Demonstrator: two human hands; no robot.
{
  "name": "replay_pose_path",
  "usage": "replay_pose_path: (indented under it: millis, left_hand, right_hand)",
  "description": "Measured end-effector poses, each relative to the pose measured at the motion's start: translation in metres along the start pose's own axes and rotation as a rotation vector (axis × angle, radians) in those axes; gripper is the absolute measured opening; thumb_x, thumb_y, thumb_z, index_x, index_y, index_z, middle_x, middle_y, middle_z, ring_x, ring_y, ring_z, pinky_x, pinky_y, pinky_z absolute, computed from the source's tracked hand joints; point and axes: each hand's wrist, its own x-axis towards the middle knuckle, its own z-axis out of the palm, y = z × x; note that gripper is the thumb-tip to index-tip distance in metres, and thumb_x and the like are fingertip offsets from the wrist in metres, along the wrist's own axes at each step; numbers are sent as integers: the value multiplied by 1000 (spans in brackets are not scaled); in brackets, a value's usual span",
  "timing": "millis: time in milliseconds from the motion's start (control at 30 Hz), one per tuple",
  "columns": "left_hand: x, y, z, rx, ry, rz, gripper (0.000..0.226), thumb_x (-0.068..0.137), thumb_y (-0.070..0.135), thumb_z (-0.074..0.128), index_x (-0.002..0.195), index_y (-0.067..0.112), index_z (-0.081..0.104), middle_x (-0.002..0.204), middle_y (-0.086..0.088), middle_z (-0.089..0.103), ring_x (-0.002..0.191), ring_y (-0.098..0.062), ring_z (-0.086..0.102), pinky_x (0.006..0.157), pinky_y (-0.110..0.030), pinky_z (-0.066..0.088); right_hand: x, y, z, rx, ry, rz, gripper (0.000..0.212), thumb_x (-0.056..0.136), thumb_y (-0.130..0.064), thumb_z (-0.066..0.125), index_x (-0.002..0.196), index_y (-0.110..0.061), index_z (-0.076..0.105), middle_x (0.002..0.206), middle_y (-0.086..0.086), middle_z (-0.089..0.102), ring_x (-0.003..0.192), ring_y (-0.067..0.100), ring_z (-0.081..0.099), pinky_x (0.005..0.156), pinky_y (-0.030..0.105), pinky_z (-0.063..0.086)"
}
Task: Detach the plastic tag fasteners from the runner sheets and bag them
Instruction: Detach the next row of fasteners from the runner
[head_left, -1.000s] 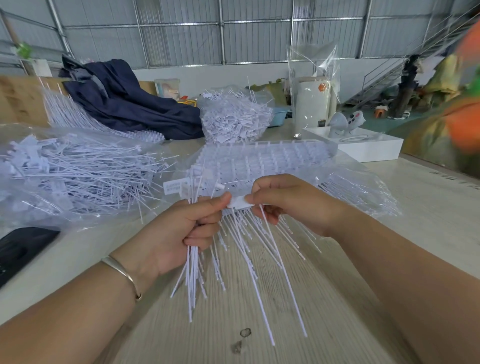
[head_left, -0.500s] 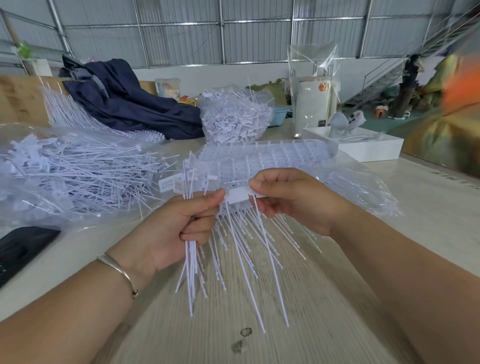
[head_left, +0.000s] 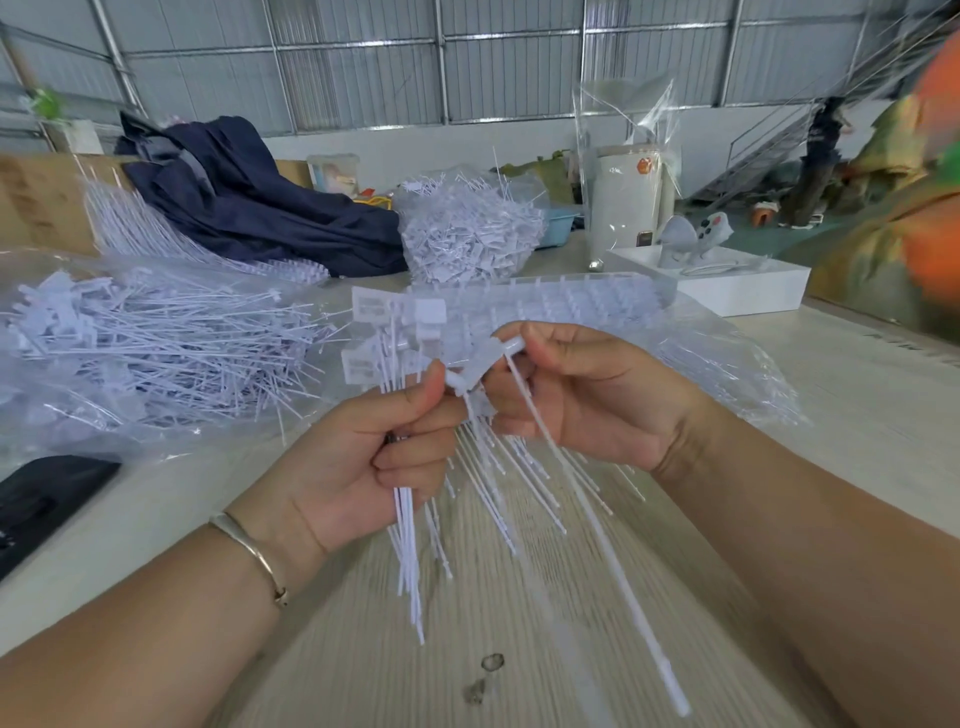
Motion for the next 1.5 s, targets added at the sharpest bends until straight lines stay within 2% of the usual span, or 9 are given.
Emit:
replay_pose_path:
  millis: [133, 267, 400, 533, 733, 967, 1167, 1333, 1500]
  left_hand:
    - [1, -2, -1, 110, -108, -13, 14, 80, 30, 77, 77, 20, 69, 56, 10, 28, 40, -5, 18, 35, -15, 20]
    - [0, -1, -1, 128, -158, -22, 11, 86, 33, 70, 80, 24, 74, 60, 9, 23, 41, -6, 20, 36, -16, 22]
    - [1, -2, -3, 55, 13, 27, 32, 66, 26, 89, 63, 20, 58, 55, 10, 28, 38, -3, 17, 33, -13, 22]
    - [3, -1, -2, 111, 151, 95, 41, 57, 27, 93, 61, 21, 53, 51, 10, 31, 33, -1, 24, 31, -13, 20]
    - [5, 0, -2, 170, 314, 112, 32, 62, 28, 80, 58, 24, 49, 52, 9, 25, 34, -2, 20, 32, -15, 13]
    - [4, 0, 2, 308, 345, 82, 35, 71, 30, 79, 63, 25, 45, 60, 6, 16, 37, -3, 17, 33, -16, 14]
    - [1, 3, -3, 77, 178, 68, 28, 82, 21, 67, 59, 18, 52, 54, 9, 27, 39, -4, 14, 33, -16, 14]
    - [0, 2, -3, -52, 17, 8, 30, 71, 14, 82, 74, 12, 53, 54, 6, 34, 39, -4, 17, 33, -15, 21]
    - [1, -5, 2, -145, -106, -69, 32, 78, 10, 77, 90, 7, 48, 58, 5, 25, 40, -6, 19, 36, -17, 18]
  right_hand:
    - [-2, -2, 1, -37, 5, 48, 23, 86, -26, 55, 96, -6, 56, 72, 0, 64, 63, 12, 48, 65, 26, 37]
    - [-2, -2, 1, -7, -31, 63, 20, 87, -25, 54, 96, -7, 58, 74, 1, 64, 65, 12, 53, 66, 25, 44]
    - [-5, -4, -3, -53, 2, 86, 17, 85, -22, 56, 91, -8, 64, 74, 4, 59, 64, 13, 50, 68, 28, 39]
    - [-7, -6, -6, -165, 99, 109, 12, 86, -15, 54, 88, -5, 61, 66, 3, 54, 58, 16, 43, 65, 28, 37]
    - [-4, -4, -4, -386, 248, 98, 14, 82, -19, 62, 69, -14, 66, 59, -1, 49, 54, 11, 42, 59, 25, 33]
    - [-4, -5, -3, -488, 330, 84, 26, 74, -29, 72, 78, -7, 59, 57, -3, 48, 56, 12, 39, 60, 23, 35]
    - [-4, -3, -2, -358, 233, 60, 16, 85, -27, 61, 80, -14, 68, 70, 3, 58, 64, 13, 49, 61, 21, 42]
    - [-2, 0, 0, -296, 149, 69, 31, 79, -37, 71, 89, -10, 62, 80, 5, 61, 67, 15, 51, 65, 21, 47]
    - [0, 6, 3, -124, 36, 59, 55, 62, -40, 87, 89, -7, 52, 79, 7, 57, 68, 13, 52, 65, 21, 46]
